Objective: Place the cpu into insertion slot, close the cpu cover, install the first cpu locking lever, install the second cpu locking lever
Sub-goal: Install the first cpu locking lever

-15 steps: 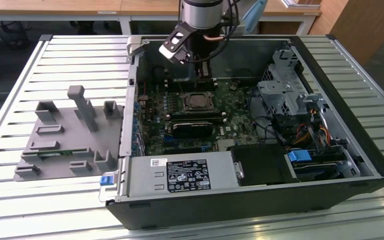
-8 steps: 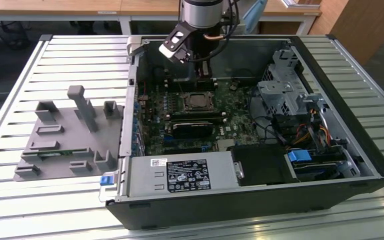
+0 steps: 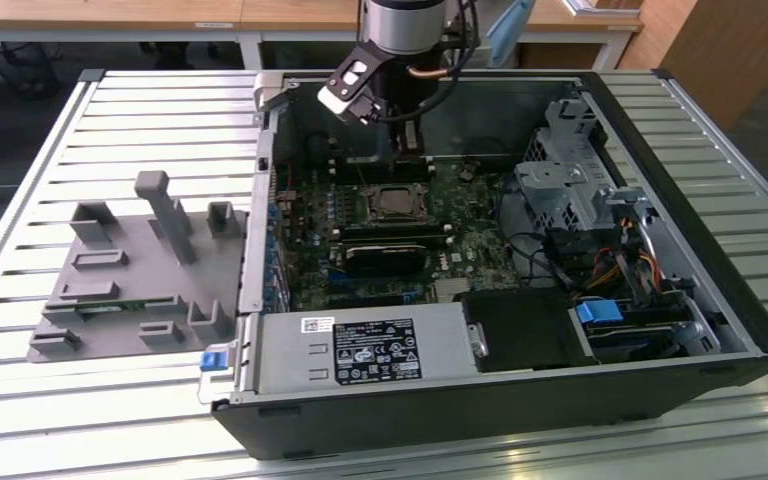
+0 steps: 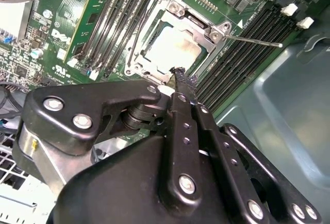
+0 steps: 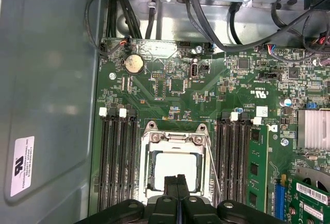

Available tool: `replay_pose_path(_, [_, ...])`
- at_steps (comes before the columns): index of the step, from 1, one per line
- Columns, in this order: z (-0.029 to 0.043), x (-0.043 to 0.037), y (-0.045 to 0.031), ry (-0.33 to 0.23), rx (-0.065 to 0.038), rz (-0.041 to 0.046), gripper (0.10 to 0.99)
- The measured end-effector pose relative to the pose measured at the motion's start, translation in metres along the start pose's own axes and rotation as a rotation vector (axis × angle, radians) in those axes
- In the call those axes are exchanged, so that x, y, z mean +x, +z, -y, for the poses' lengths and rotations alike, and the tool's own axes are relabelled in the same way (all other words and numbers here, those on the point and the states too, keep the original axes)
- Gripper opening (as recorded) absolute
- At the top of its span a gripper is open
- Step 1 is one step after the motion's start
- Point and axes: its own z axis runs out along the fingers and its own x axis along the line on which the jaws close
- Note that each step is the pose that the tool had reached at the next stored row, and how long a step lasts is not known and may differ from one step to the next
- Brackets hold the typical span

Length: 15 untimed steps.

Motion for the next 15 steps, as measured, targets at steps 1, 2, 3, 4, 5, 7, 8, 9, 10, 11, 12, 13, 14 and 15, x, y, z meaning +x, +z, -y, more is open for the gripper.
replay_pose_path(1, [0.0000,0.0000,-0.0002,0.000,0.000,-0.0001,0.106])
replay_pose_path(2, [0.0000,0.0000,-0.0004,0.000,0.000,-0.0001,0.106])
replay_pose_path(3, [0.0000,0.0000,-0.0007,0.000,0.000,0.0000,0.106])
replay_pose_path(4, [-0.0001,0.0000,-0.0009,0.000,0.000,-0.0001,0.106])
replay_pose_path(5, [-0.0001,0.0000,-0.0012,0.000,0.000,-0.0001,0.106])
replay_pose_path(7, [-0.0001,0.0000,-0.0018,0.000,0.000,0.0001,0.106])
replay_pose_path(8, [-0.0002,0.0000,-0.0021,0.000,0.000,0.0000,0.106])
replay_pose_path(9, [-0.0002,0.0000,-0.0023,0.000,0.000,0.0000,0.106])
replay_pose_path(10, [-0.0002,0.0000,-0.0027,0.000,0.000,0.0000,0.106])
replay_pose_path(11, [-0.0002,0.0000,-0.0030,0.000,0.000,0.0000,0.106])
replay_pose_path(12, [-0.0002,0.0000,-0.0033,0.000,0.000,0.0000,0.106])
replay_pose_path(13, [-0.0002,0.0000,-0.0036,0.000,0.000,-0.0001,0.106])
replay_pose_path(14, [-0.0003,0.0000,-0.0039,0.000,0.000,-0.0001,0.106])
replay_pose_path(15, [-0.0003,0.0000,-0.0042,0.000,0.000,-0.0001,0.106])
